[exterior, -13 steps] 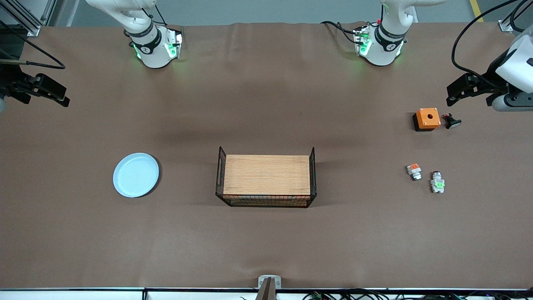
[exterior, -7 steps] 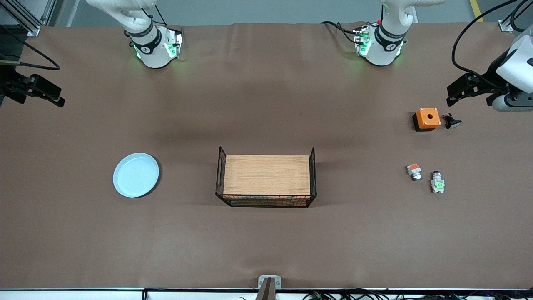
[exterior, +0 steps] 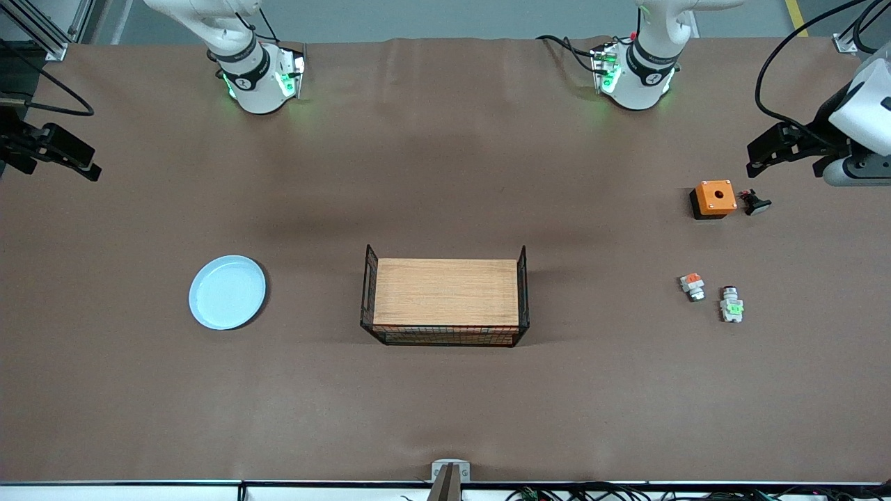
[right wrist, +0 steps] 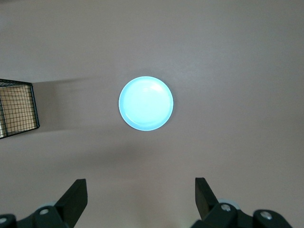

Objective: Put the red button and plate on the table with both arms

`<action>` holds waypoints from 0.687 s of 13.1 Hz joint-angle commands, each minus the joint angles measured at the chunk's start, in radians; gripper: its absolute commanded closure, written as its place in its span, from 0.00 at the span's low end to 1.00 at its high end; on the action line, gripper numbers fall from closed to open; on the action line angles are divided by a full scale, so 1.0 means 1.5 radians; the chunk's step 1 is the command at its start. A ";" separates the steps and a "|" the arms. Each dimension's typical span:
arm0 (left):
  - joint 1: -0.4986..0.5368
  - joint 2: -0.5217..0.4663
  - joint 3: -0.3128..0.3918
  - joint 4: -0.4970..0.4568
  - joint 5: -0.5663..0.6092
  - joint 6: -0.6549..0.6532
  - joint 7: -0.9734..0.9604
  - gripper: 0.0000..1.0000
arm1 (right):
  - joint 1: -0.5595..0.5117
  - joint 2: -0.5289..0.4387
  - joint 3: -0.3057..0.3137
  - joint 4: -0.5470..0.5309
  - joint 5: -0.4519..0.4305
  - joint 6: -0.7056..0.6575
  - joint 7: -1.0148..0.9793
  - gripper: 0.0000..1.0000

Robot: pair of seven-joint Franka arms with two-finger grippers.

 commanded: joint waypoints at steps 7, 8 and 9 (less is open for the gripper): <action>0.002 -0.015 -0.003 0.000 0.014 -0.010 0.010 0.00 | -0.018 -0.037 0.004 -0.044 0.013 0.022 -0.004 0.00; 0.002 -0.015 -0.003 0.000 0.014 -0.010 0.010 0.00 | -0.018 -0.037 0.004 -0.043 0.013 0.023 -0.004 0.00; 0.003 -0.016 -0.003 0.000 0.014 -0.010 0.010 0.00 | -0.018 -0.037 0.004 -0.044 0.013 0.022 -0.004 0.00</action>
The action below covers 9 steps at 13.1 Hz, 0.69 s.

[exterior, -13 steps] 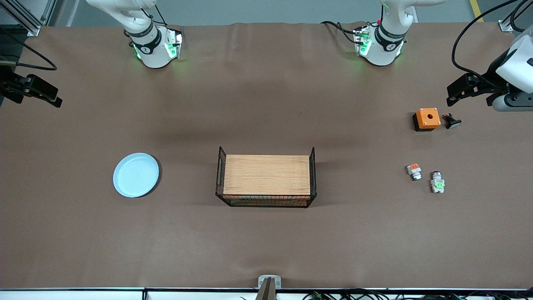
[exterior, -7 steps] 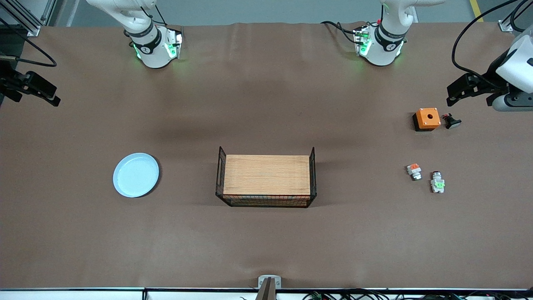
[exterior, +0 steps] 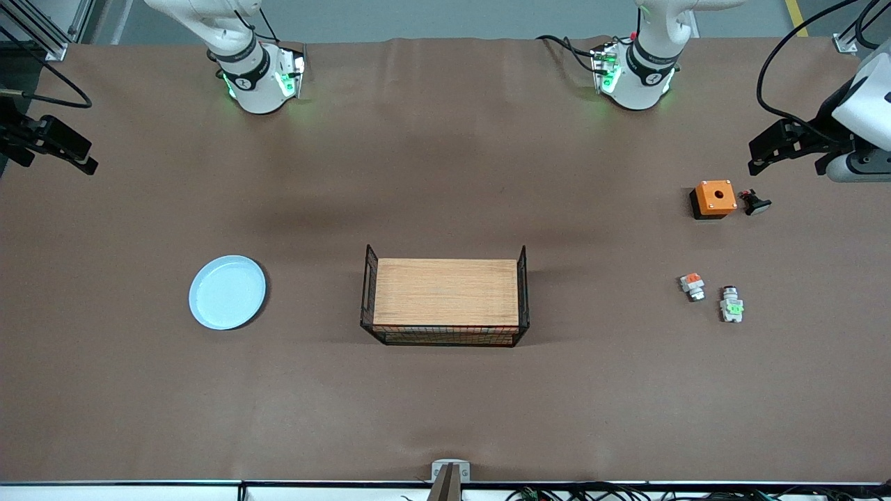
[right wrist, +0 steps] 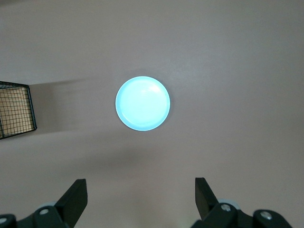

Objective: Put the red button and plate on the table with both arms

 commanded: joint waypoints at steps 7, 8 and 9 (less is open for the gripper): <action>0.006 -0.009 0.003 0.005 0.008 -0.010 0.010 0.00 | -0.009 -0.015 0.004 -0.013 0.013 0.008 -0.003 0.00; 0.005 -0.009 0.003 0.005 0.008 -0.010 0.010 0.00 | -0.008 -0.015 0.004 -0.013 0.013 0.007 -0.004 0.00; 0.005 -0.008 0.003 0.006 0.007 -0.010 0.008 0.00 | -0.008 -0.015 0.004 -0.013 0.013 0.007 -0.003 0.00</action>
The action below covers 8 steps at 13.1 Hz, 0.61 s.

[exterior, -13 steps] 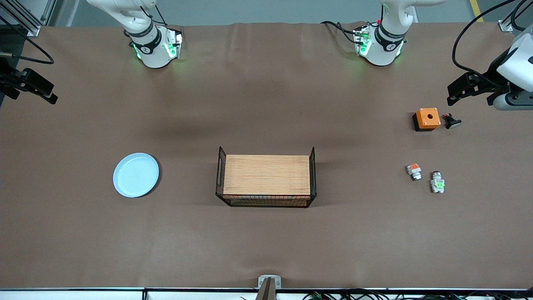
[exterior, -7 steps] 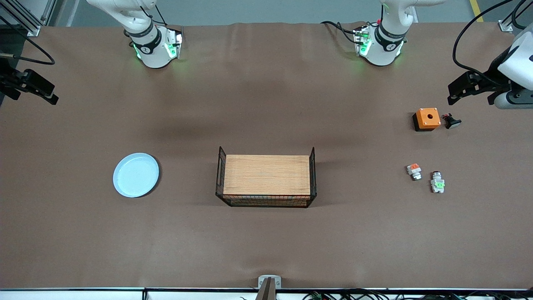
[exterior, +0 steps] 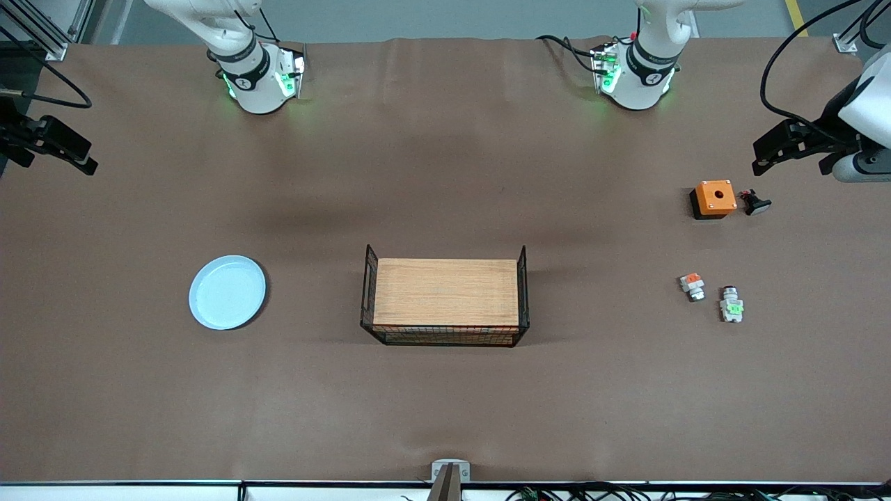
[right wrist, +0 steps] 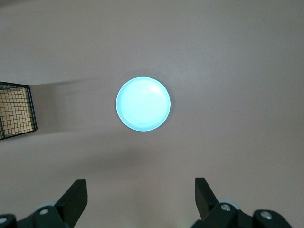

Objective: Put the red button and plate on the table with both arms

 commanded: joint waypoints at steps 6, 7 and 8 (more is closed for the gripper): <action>0.001 -0.003 0.000 0.014 0.010 -0.010 0.002 0.00 | -0.009 -0.015 0.003 -0.012 0.012 0.007 -0.004 0.00; 0.001 -0.003 0.000 0.014 0.010 -0.010 0.002 0.00 | -0.009 -0.015 0.003 -0.010 0.012 0.008 -0.004 0.00; 0.001 -0.003 0.000 0.014 0.010 -0.010 0.002 0.00 | -0.009 -0.014 0.003 -0.009 0.017 0.009 -0.003 0.00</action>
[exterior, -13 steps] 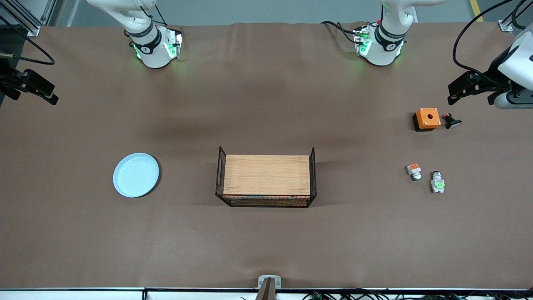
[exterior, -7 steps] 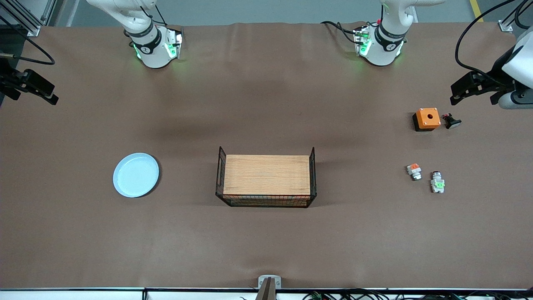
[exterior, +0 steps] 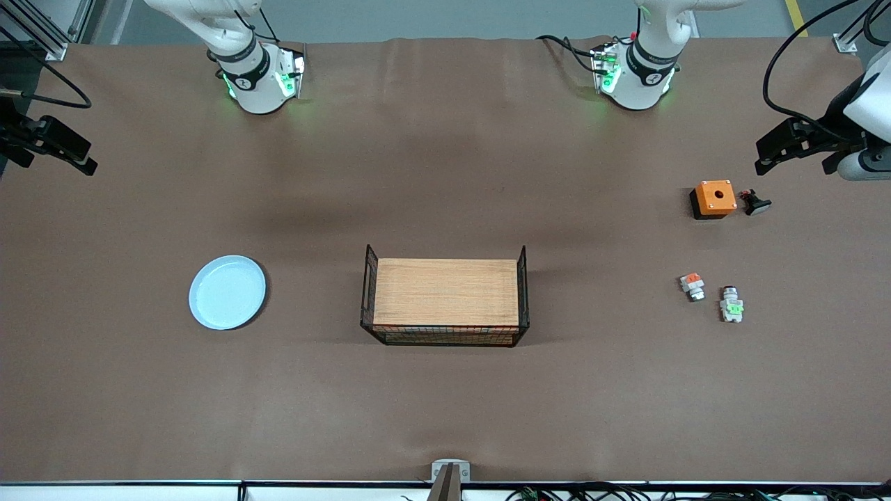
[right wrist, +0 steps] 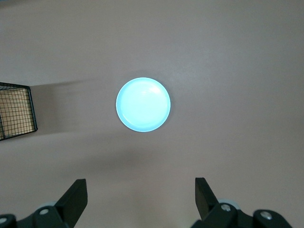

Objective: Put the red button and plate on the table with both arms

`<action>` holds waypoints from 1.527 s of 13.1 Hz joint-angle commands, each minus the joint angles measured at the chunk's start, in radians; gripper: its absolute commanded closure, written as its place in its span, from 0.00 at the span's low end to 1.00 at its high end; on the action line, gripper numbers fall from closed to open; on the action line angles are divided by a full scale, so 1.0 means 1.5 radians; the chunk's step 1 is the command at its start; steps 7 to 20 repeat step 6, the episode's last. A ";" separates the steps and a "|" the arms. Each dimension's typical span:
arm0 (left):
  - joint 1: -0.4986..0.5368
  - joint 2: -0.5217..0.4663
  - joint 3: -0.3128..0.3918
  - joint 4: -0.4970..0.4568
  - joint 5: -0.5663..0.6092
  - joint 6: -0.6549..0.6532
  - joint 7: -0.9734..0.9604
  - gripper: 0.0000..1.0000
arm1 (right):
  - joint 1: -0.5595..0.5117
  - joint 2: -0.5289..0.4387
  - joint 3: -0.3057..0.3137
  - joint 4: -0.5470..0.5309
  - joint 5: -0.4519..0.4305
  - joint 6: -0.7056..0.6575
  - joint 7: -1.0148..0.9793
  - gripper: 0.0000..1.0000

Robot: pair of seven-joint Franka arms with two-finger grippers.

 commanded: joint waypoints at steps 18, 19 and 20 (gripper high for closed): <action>-0.001 -0.002 -0.003 0.009 0.015 -0.010 0.006 0.00 | -0.013 -0.013 0.005 -0.009 0.040 0.014 -0.004 0.00; -0.001 -0.002 -0.003 0.009 0.015 -0.010 0.006 0.00 | -0.013 -0.013 0.005 -0.009 0.040 0.014 -0.004 0.00; -0.001 -0.002 -0.003 0.009 0.015 -0.010 0.006 0.00 | -0.013 -0.013 0.005 -0.009 0.040 0.014 -0.004 0.00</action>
